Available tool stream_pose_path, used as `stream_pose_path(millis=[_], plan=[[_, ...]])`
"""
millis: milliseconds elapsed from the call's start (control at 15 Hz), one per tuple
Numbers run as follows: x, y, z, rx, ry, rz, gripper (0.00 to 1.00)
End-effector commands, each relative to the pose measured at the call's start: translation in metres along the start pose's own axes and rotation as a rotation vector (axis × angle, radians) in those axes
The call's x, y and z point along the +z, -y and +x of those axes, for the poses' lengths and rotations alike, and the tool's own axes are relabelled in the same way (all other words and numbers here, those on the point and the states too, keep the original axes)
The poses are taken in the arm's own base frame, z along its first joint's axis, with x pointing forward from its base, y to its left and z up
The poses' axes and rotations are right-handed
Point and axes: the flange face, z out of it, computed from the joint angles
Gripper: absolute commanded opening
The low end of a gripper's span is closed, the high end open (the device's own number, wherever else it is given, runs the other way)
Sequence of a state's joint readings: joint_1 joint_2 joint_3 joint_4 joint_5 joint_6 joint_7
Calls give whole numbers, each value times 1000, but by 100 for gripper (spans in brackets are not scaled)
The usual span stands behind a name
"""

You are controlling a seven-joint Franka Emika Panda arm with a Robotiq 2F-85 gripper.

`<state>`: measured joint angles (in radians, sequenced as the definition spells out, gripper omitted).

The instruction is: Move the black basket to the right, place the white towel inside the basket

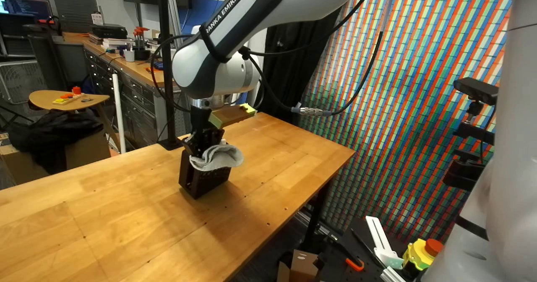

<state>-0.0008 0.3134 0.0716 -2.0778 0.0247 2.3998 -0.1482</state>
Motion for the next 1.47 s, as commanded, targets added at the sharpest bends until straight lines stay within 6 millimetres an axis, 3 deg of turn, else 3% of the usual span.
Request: stream_pose_path(millis=[0,133,200,267,333,600,1400], plan=[[-4,-7,2,20,1,-4,59],[-13,-12,3,30,-16,-19,74],[-20,-15,4,37,-25,-24,49],[-25,-16,5,42,-33,-31,35],[-31,-17,7,46,-42,-36,35],[-50,-14,14,52,-70,-53,3],[-80,12,31,6,-87,-86,2]])
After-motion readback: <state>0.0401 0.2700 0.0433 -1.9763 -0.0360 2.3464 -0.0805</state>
